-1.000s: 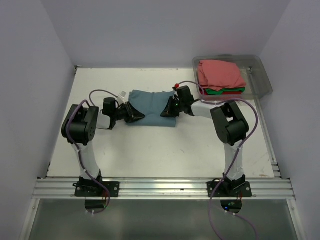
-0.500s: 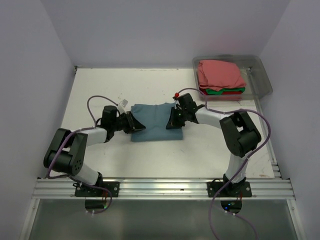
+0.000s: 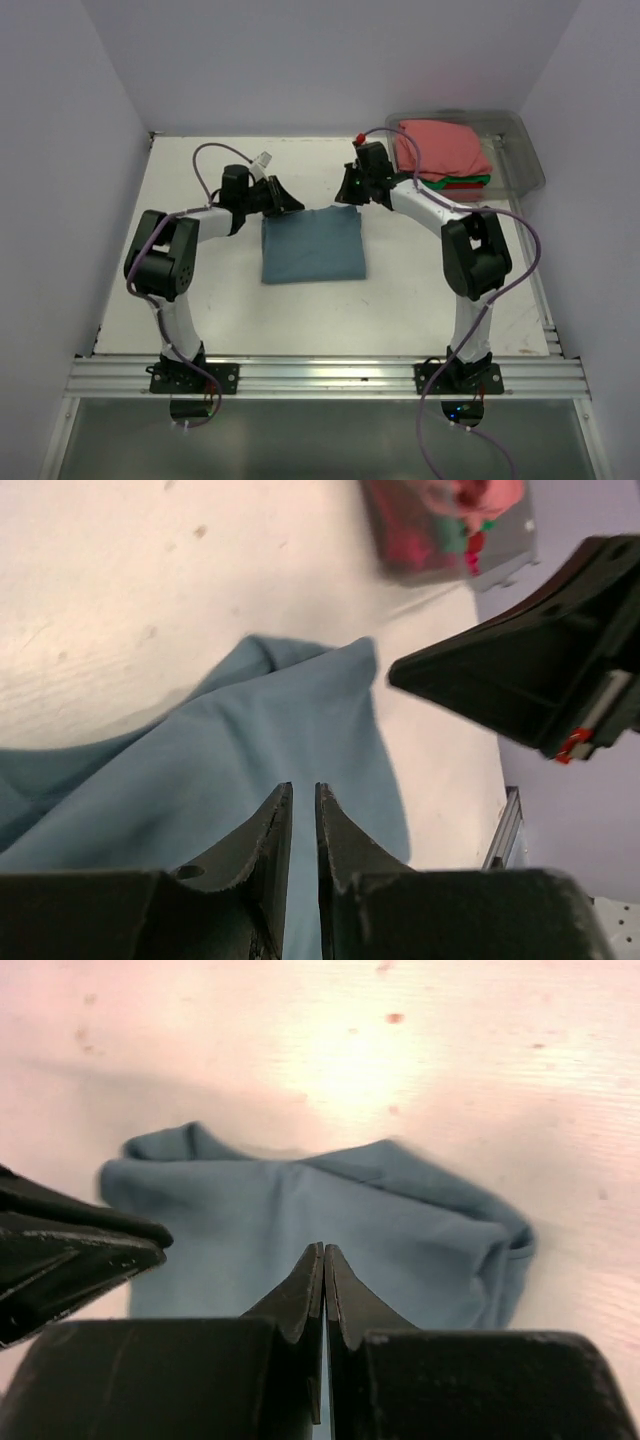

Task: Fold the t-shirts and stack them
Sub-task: Fold the long partially folded tshirt into a neat square

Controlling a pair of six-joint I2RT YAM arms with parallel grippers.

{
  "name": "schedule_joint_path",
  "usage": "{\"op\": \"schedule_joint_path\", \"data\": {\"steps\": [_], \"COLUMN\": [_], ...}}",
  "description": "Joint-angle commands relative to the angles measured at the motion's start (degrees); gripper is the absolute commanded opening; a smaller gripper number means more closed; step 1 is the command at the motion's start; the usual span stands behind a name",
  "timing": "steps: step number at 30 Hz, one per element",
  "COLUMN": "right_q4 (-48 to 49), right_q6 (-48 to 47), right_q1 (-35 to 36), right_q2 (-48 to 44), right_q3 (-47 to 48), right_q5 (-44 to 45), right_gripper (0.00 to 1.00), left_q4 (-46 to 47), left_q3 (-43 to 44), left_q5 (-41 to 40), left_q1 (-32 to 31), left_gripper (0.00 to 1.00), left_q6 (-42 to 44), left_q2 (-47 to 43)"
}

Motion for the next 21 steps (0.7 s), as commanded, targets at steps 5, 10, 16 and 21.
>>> {"op": "schedule_joint_path", "data": {"steps": [5, 10, 16, 21], "right_q4": [-6.1, -6.1, -6.1, -4.0], "right_q6": [-0.2, -0.8, -1.5, -3.0], "right_q1": [-1.8, -2.2, -2.4, -2.4], "right_q2": [7.1, 9.1, 8.7, 6.2], "right_q3": [2.3, 0.8, -1.9, -1.9], "right_q5": [9.6, 11.3, 14.2, 10.7], "right_gripper": [0.00, 0.00, 0.00, 0.00], "left_q4": [-3.3, -4.7, -2.6, -2.3], "left_q3": [1.8, -1.7, -6.4, -5.9], "left_q5": [-0.7, -4.9, -5.2, -5.4], "left_q1": [0.7, 2.9, 9.5, 10.7], "left_gripper": [0.15, 0.14, 0.11, 0.11], "left_q6": [4.4, 6.9, 5.3, 5.0], "left_q2": [10.8, 10.2, 8.2, 5.0]}}
